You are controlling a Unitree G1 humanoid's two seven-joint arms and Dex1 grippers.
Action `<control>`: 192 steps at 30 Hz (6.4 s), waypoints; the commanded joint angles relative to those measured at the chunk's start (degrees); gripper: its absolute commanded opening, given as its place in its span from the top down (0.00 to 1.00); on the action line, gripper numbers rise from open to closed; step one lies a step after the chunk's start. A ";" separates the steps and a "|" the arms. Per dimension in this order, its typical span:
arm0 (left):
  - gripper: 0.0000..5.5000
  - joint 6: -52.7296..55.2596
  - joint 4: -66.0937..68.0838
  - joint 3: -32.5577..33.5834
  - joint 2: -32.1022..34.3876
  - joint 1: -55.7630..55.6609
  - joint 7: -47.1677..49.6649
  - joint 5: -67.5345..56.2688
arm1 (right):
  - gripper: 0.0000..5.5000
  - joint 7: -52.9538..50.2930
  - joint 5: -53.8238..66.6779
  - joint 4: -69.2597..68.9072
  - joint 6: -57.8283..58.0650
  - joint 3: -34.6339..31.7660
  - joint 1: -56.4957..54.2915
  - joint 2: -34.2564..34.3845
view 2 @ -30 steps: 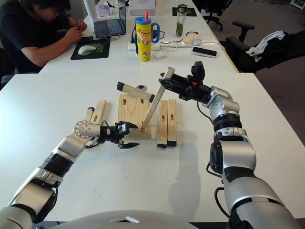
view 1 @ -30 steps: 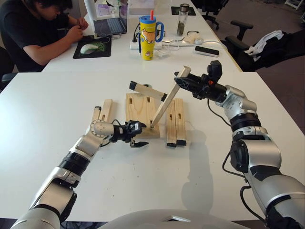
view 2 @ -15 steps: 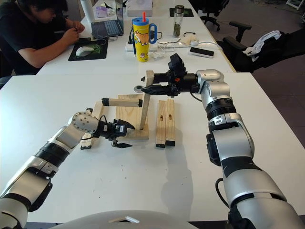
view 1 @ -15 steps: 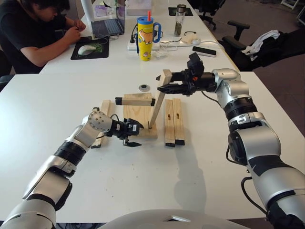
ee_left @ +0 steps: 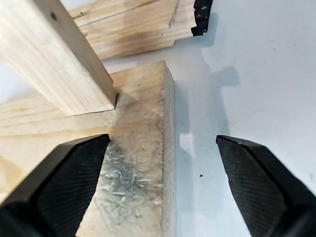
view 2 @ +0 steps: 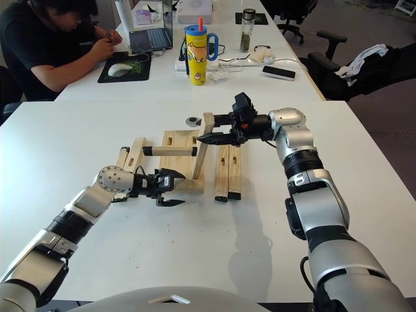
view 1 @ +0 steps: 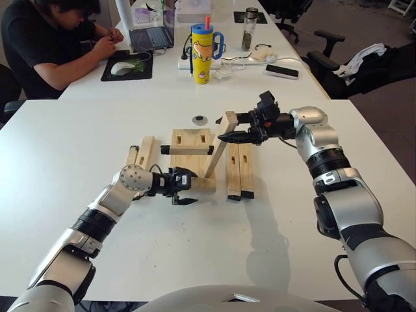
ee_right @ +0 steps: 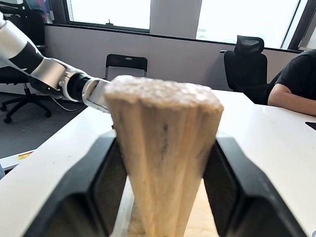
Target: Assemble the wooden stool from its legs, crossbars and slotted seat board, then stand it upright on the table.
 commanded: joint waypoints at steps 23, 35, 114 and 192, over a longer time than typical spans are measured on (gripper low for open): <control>0.27 15.02 8.04 1.15 -7.58 9.50 10.42 0.42 | 0.44 -12.52 -10.63 -10.38 4.27 -5.00 19.32 -6.61; 0.27 17.21 9.41 0.72 -6.92 10.96 15.17 1.89 | 0.70 -42.40 24.36 -41.90 33.26 -27.11 6.43 0.78; 0.02 19.55 -22.65 38.44 -19.23 19.90 50.79 -11.14 | 0.93 -82.25 -4.70 -61.47 44.76 -9.90 43.92 16.24; 0.02 29.82 -15.18 23.58 -15.46 15.72 35.96 -8.50 | 0.62 -84.68 -10.30 -61.79 64.38 -11.75 35.73 19.34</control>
